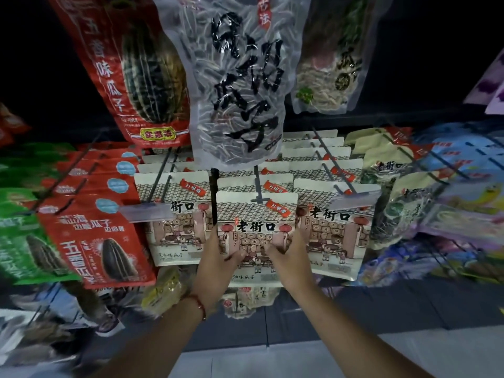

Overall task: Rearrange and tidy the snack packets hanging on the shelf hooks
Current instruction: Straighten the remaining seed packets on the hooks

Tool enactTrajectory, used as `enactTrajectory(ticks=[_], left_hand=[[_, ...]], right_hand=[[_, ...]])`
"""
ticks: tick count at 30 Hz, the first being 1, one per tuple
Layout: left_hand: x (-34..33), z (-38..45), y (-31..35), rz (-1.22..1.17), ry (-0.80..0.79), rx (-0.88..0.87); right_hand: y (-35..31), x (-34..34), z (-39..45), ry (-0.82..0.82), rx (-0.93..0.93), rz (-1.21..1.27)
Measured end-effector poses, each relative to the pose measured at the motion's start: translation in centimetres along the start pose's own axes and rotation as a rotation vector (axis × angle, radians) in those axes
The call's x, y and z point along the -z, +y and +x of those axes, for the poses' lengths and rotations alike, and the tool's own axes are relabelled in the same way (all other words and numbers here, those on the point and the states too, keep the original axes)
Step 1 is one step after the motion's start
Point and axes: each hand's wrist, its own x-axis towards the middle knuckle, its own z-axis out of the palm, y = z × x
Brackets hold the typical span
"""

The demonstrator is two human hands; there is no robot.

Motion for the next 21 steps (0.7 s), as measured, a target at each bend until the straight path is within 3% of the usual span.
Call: enactTrajectory(ticks=[8, 17, 19, 21], left_hand=[[-0.4, 1.1, -1.4, 0.125, -0.001, 0.063], [3.0, -1.0, 0.7, 0.264, -0.042, -0.066], [4.9, -1.4, 0.6, 0.424, -0.006, -0.167], [5.9, -1.5, -0.1, 0.666, 0.026, -0.451]], right_hand=[[-0.1, -1.2, 0.1, 0.116, -0.045, -0.067], [0.4, -0.3, -0.6, 0.127, 0.010, -0.121], [0.3, 0.6, -1.6, 0.067, 0.031, -0.179], [0.6, 1.9, -2.9, 0.029, 0.057, -0.368]])
